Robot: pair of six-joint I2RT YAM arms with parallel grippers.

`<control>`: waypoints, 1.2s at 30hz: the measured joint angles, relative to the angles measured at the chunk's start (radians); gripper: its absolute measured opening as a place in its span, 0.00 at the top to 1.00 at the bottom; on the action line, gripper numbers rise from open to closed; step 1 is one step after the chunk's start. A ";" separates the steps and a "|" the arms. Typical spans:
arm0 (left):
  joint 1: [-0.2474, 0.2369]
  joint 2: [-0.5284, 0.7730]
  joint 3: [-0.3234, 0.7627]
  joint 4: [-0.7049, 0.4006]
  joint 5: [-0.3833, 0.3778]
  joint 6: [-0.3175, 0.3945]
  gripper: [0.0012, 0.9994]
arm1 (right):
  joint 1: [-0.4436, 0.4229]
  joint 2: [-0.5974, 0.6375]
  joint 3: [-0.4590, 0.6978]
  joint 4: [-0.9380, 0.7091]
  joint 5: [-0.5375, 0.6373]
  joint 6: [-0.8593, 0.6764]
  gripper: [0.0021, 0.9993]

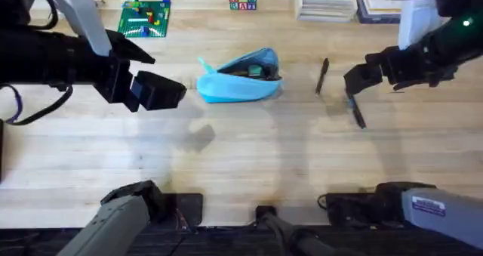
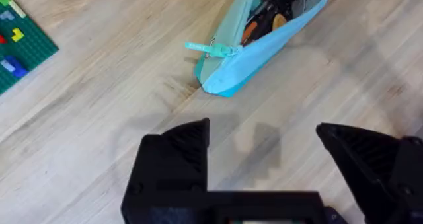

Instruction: Unzip the bag, pick up the pens from the table one at a time and place them inside, then zip the bag closed.

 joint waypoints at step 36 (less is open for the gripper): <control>0.000 0.000 0.000 0.000 -0.004 0.000 0.00 | -0.096 0.183 -0.185 0.329 -0.046 -0.183 0.00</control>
